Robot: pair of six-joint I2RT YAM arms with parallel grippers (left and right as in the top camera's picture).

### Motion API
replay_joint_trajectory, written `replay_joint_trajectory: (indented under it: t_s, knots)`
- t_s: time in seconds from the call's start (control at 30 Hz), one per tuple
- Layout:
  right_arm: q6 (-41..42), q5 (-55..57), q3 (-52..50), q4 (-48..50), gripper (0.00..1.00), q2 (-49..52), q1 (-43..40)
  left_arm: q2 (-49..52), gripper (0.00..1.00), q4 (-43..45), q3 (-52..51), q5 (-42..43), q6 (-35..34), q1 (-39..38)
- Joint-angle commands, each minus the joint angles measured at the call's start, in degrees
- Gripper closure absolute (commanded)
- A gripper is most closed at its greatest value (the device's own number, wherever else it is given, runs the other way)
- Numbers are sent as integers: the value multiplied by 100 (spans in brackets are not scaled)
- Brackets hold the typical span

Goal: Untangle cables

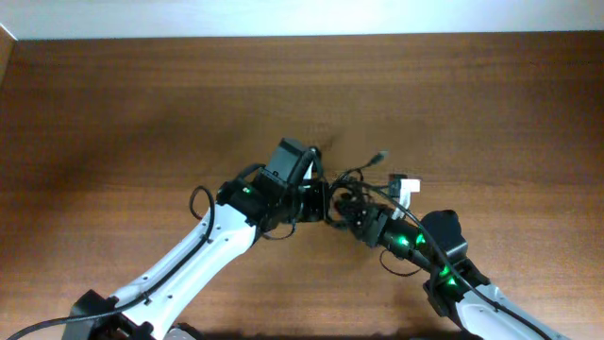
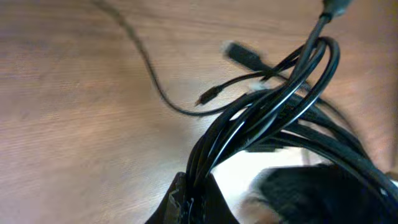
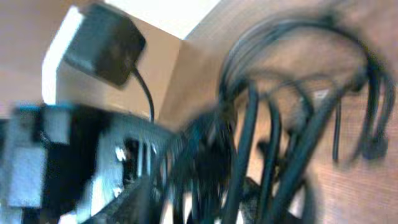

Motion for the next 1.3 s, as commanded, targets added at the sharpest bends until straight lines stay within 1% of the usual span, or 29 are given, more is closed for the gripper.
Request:
replay_joint_trajectory:
  t_s: [0.0,0.03,0.07,0.1,0.17,0.23,0.27,0.3,0.33,0.37,0.43,0.47,0.5,0.53,0.6,0.63,0.7,0.8,0.9,0.97,1.03,1.2,1.27]
  knots:
    - [-94,-203,140,525,81,-7,31,-103,100,-374,72,-890,9,-15]
    - [-129,-468,140,715,84,-7,31,-103,100,-420,72,-1213,-15,-4]
    - [-138,-815,140,896,88,-7,31,-103,100,-431,72,-1449,-251,35]
    - [-192,-1073,140,975,92,-7,31,-103,100,-428,72,-1508,-570,81]
    - [-470,-1794,140,1051,96,-7,31,-103,98,-413,72,-1504,-1541,249]
    - [-772,-2446,140,994,96,0,33,-103,96,-389,72,-1419,-2446,402]
    - [-903,-2647,140,909,96,0,33,-103,97,-297,72,-1261,-2531,455]
    - [-1119,-2771,140,717,96,0,33,-103,99,-28,72,-857,-2393,531]
    - [-1346,-2723,140,352,96,0,31,-103,100,260,72,-481,-1941,584]
    - [-1497,-2634,140,70,96,0,31,-103,100,535,72,-160,-1292,634]
    - [-1582,-2347,140,-385,96,0,31,-103,100,695,74,107,-555,726]
    - [-1580,-1982,140,-798,92,0,31,-105,100,691,74,166,-275,833]
    - [-1580,-1526,140,-1340,91,0,31,-105,100,688,74,339,0,1027]
    - [-1580,-1401,140,-1530,92,0,31,-109,100,691,74,463,68,1180]
    - [-1580,-1283,140,-1875,95,0,31,-109,100,691,74,560,63,1541]
    - [-1580,-1285,140,-1961,95,-2,31,-109,100,691,74,562,59,1847]
    - [-1578,-1283,140,-1958,96,-2,31,-109,100,691,74,625,52,2170]
    - [-1578,-1287,140,-1958,96,-2,31,-109,100,645,74,730,-308,2549]
    - [-1576,-1353,140,-1958,95,-2,33,-107,100,625,72,726,-1003,2918]
    - [-1574,-1521,140,-1956,94,-2,37,-107,100,452,72,638,-1906,3126]
    - [-1574,-1729,140,-1952,90,-2,37,-107,100,400,61,643,-2337,3178]
    - [-1471,-2299,140,-1954,90,-2,37,-107,100,409,57,625,-2404,3182]
    - [-1019,-2319,140,-1950,75,-2,35,-107,100,404,57,664,-2142,3174]
